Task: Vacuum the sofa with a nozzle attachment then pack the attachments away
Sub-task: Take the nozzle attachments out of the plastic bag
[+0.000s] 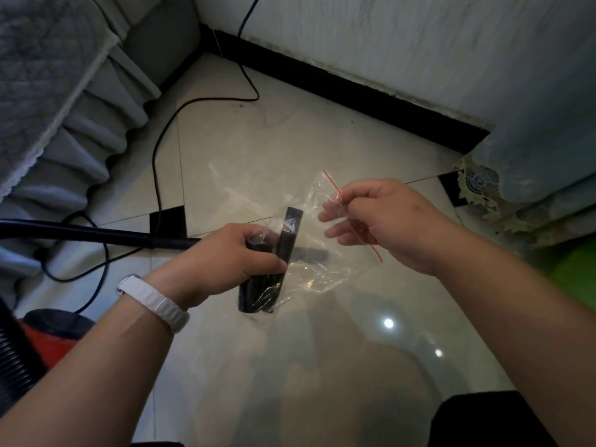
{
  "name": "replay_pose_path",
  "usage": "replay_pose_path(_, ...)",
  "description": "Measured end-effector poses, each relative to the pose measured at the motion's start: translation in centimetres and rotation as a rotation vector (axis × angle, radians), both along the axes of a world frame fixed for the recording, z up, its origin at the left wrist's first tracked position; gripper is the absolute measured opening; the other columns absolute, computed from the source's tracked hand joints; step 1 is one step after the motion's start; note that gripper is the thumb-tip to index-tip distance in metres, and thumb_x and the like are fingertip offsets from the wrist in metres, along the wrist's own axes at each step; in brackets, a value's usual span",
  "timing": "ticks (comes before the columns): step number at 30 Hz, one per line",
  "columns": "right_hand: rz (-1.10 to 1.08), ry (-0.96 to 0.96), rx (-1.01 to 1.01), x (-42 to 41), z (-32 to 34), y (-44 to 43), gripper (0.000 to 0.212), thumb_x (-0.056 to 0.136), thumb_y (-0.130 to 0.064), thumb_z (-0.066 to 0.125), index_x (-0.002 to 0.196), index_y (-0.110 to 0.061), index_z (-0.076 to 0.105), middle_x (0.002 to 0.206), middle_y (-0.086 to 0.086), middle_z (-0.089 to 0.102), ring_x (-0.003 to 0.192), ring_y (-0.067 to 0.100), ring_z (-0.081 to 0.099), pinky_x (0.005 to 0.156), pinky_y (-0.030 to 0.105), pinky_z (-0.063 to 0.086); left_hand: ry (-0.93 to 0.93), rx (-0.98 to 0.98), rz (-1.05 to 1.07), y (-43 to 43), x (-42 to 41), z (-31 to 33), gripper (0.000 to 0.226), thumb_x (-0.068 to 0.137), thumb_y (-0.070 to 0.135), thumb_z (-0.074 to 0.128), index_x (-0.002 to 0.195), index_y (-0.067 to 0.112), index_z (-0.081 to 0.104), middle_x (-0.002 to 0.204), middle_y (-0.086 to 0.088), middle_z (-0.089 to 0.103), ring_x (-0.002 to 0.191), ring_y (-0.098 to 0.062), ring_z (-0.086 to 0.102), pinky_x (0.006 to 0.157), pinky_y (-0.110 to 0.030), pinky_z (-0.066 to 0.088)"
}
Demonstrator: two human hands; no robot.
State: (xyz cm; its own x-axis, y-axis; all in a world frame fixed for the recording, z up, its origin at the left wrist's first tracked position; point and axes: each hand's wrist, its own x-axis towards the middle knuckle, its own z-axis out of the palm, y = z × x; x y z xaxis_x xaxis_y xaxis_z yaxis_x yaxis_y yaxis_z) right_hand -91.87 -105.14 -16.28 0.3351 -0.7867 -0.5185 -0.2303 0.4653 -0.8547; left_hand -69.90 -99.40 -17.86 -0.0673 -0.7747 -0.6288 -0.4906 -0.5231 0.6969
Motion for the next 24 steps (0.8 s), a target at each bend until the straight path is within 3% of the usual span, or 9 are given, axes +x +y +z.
replay_pose_path(4,0.088,0.028,0.027,-0.3,-0.3,0.0,0.017,0.097,-0.003,0.058,0.097,-0.010,0.073,0.098,0.010,0.076,0.078,0.021,0.073,0.064,0.026,0.060,0.063,-0.009,-0.096,0.1,0.0,0.6,0.027,0.085,0.009,0.073,0.103,0.029,0.077,0.090,0.004,0.078,0.086,-0.010,0.073,0.084,-0.028,0.052)
replay_pose_path(8,0.202,0.076,-0.013,-0.2,-0.3,0.3,0.013,0.090,-0.012,0.070,0.099,-0.021,0.074,0.102,0.013,0.075,0.090,0.029,0.074,0.076,0.033,0.062,0.061,-0.010,-0.152,0.1,-0.3,0.9,0.021,0.084,0.010,0.074,0.097,0.025,0.078,0.088,0.000,0.078,0.087,-0.015,0.073,0.084,-0.030,0.053)
replay_pose_path(11,0.259,0.047,-0.006,0.4,-0.5,0.8,0.011,0.088,-0.012,0.073,0.096,-0.020,0.073,0.089,0.009,0.074,0.075,0.020,0.070,0.067,0.026,0.059,0.048,-0.007,-0.193,0.1,-0.5,0.9,0.011,0.084,0.014,0.075,0.091,0.022,0.078,0.087,-0.003,0.077,0.085,-0.019,0.073,0.085,-0.035,0.055)
replay_pose_path(14,0.277,0.062,-0.027,0.9,-0.7,1.1,0.008,0.088,-0.012,0.073,0.094,-0.015,0.071,0.082,0.006,0.070,0.070,0.015,0.065,0.061,0.022,0.055,0.050,-0.015,-0.206,0.2,-0.8,0.6,0.005,0.084,0.017,0.076,0.084,0.022,0.075,0.078,0.003,0.076,0.076,-0.009,0.071,0.074,-0.028,0.051)
replay_pose_path(16,0.241,0.053,-0.050,0.9,-0.5,1.0,0.006,0.088,-0.010,0.072,0.090,-0.015,0.070,0.079,0.005,0.068,0.068,0.016,0.063,0.059,0.023,0.054,0.070,-0.024,-0.186,0.3,-1.1,0.5,0.007,0.086,0.018,0.074,0.085,0.025,0.074,0.077,0.010,0.075,0.072,-0.001,0.069,0.069,-0.021,0.047)
replay_pose_path(19,0.137,0.077,-0.123,0.6,-0.4,0.7,0.008,0.089,-0.010,0.068,0.088,-0.017,0.067,0.084,0.006,0.073,0.076,0.022,0.070,0.061,0.028,0.055,0.095,-0.063,-0.127,0.3,-0.8,-0.1,0.015,0.090,0.026,0.071,0.105,0.029,0.072,0.097,0.011,0.075,0.090,0.000,0.069,0.076,-0.016,0.047)
replay_pose_path(21,0.007,0.080,-0.168,0.5,-0.6,0.3,0.009,0.090,-0.011,0.066,0.087,-0.019,0.064,0.086,0.007,0.074,0.080,0.023,0.072,0.064,0.032,0.056,0.100,-0.089,-0.061,0.2,-0.6,-0.9,0.024,0.088,0.037,0.073,0.111,0.031,0.070,0.104,0.008,0.073,0.101,-0.009,0.067,0.084,-0.026,0.049)
replay_pose_path(24,-0.220,0.038,-0.210,0.4,-0.6,-0.2,0.009,0.092,-0.013,0.062,0.087,-0.020,0.060,0.084,0.005,0.074,0.074,0.017,0.072,0.066,0.036,0.058,0.121,-0.081,0.024,0.2,-0.5,-1.8,0.034,0.079,0.047,0.073,0.109,0.030,0.069,0.105,0.000,0.072,0.102,-0.019,0.066,0.089,-0.040,0.052)
